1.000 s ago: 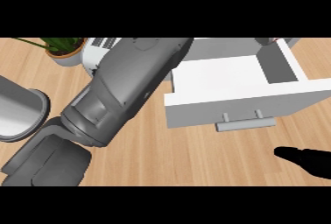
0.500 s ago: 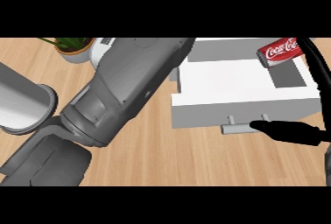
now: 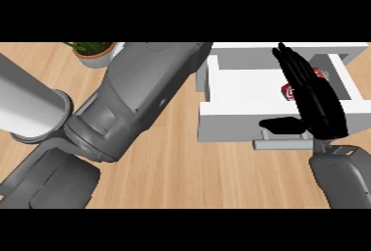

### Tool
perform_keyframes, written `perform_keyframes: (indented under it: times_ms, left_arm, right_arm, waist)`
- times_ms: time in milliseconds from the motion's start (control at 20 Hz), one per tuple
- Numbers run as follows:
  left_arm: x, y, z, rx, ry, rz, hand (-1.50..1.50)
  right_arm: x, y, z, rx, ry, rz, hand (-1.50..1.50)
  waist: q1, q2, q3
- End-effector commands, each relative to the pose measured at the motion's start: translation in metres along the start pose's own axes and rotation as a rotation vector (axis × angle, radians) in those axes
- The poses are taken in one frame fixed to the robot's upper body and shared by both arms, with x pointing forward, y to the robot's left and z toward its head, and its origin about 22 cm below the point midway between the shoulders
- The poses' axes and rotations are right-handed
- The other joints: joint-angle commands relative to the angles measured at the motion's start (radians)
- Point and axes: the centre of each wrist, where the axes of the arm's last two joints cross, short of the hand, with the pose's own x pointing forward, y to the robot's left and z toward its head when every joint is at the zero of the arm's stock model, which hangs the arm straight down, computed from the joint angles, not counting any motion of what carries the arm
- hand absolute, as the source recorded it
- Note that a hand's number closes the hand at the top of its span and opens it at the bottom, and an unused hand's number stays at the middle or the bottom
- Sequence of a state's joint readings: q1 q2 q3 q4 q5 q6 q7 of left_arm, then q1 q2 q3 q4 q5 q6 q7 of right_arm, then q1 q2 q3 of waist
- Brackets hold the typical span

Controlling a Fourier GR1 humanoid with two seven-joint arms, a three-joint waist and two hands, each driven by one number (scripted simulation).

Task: Pick up the can, place it into the drawer and close the drawer

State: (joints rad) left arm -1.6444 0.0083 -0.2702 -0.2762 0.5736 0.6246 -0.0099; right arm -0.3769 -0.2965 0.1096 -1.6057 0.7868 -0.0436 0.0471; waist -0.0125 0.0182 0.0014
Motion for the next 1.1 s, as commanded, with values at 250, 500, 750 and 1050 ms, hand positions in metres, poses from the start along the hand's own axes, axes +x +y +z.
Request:
perform_keyframes:
  times_ms: [250, 500, 750, 1050]
  left_arm:
    - [0.011, 0.016, -0.008, 0.022, 0.005, -0.009, -1.50]
    - [-0.004, 0.042, -0.014, 0.025, 0.011, 0.008, -1.50]
    - [-0.013, 0.078, -0.024, 0.034, 0.023, -0.001, -1.50]
    - [-0.010, 0.069, -0.015, 0.021, 0.040, -0.009, -1.50]
  right_arm:
    - [0.002, 0.072, -0.038, 0.015, -0.011, 0.135, -1.50]
    - [-0.016, 0.080, -0.065, -0.047, 0.039, 0.180, -1.50]
    - [-0.023, 0.100, -0.074, -0.143, 0.059, 0.221, -1.50]
    - [-0.020, 0.078, -0.118, -0.186, 0.071, 0.253, -1.50]
  waist:
    - [0.025, -0.008, 0.000]
    - [0.050, -0.012, -0.001]
    - [0.065, -0.004, 0.000]
    - [0.089, -0.009, -0.001]
